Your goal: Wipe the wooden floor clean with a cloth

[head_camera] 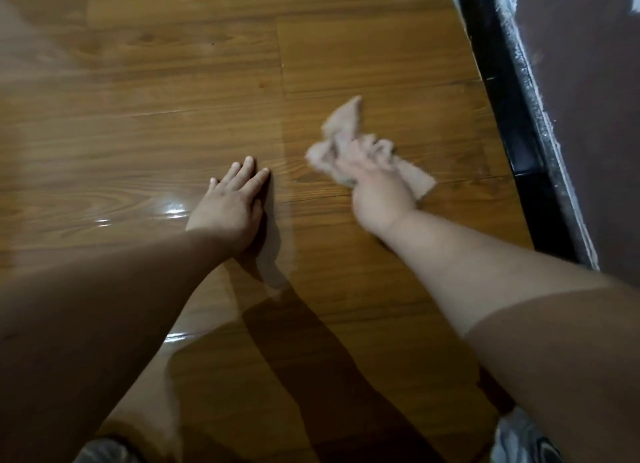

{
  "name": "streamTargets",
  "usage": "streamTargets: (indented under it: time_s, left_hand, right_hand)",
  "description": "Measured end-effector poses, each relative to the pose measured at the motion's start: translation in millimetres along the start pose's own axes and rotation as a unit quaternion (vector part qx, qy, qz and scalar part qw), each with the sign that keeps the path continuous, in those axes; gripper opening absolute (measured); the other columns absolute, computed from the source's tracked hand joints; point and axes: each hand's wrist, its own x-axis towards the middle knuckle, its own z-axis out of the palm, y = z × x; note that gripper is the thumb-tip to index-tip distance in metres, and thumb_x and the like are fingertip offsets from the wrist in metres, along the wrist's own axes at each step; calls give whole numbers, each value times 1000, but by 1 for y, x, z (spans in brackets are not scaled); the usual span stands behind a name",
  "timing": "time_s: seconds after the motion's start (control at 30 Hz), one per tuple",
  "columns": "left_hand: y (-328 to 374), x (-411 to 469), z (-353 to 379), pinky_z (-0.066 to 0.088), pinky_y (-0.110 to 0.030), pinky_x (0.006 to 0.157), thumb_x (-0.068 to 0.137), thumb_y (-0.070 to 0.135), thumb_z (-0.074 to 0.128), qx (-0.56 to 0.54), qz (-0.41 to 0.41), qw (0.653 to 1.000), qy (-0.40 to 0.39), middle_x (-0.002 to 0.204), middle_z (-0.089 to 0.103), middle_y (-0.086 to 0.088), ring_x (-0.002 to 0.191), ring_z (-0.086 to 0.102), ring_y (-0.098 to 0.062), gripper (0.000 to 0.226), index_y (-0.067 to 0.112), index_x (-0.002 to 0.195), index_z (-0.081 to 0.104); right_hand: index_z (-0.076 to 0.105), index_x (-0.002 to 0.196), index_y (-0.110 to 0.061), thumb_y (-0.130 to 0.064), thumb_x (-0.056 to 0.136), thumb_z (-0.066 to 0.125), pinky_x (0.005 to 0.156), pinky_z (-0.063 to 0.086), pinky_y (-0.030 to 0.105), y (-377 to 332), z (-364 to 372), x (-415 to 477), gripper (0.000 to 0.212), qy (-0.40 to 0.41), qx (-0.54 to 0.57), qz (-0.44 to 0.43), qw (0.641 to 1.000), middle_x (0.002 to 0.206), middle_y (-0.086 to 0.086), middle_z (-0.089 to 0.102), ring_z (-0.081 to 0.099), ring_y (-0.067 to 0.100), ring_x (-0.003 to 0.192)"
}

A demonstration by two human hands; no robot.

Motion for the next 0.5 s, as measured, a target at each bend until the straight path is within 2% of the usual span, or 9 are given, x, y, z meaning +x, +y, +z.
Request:
streamTargets:
  time_s: [0.07,0.13,0.23,0.3,0.37,0.43,0.5]
  left_hand:
    - [-2,1,1,7,-44,118,99,18,35,2,5,1000,-21,161,3,1,148,2,-19,57,26,152,18]
    - [-6,-15,0,7,-43,118,98,16,35,6,-2,999,-41,161,1,3,148,1,-17,59,28,152,17]
    - [-10,-33,1,8,-41,120,96,13,38,7,-22,999,-47,161,-2,3,148,-1,-17,63,29,152,15]
    - [-7,-51,4,8,-39,120,95,12,39,9,-35,997,-65,161,-4,2,148,-2,-18,66,29,153,14]
    - [-3,-47,3,11,-37,119,94,13,40,12,-56,993,-101,161,-5,2,148,0,-18,66,29,153,15]
    - [12,-61,-2,21,-36,116,95,16,40,8,-47,991,-123,161,2,2,147,12,-21,61,28,152,21]
    - [20,-76,-10,31,-34,106,97,20,39,6,-37,992,-122,159,17,3,139,31,-24,52,27,148,32]
  right_hand:
    - [32,147,-39,1,91,39,120,7,39,-11,17,-16,70,-16,7,-57,998,162,-9,7,5,24,148]
    - [32,147,-39,0,93,38,119,11,36,-8,24,-37,67,-13,-11,-66,998,161,-11,9,7,21,148]
    - [33,147,-38,2,94,39,116,15,29,0,19,-46,67,-10,-26,-25,999,161,-9,12,11,21,147]
    - [35,147,-35,2,93,38,115,13,26,-2,15,-60,65,-38,-24,25,999,161,-7,12,11,22,147]
    - [37,147,-33,-1,93,38,115,15,32,-5,14,-63,62,-81,-10,70,994,161,-7,12,15,25,144]
    - [44,143,-31,-4,93,38,112,28,37,-11,9,-90,57,-87,-36,105,990,158,-5,23,28,27,135]
    - [55,135,-24,-6,93,44,99,41,31,-24,5,-105,48,-69,-41,130,988,144,3,45,45,26,123]
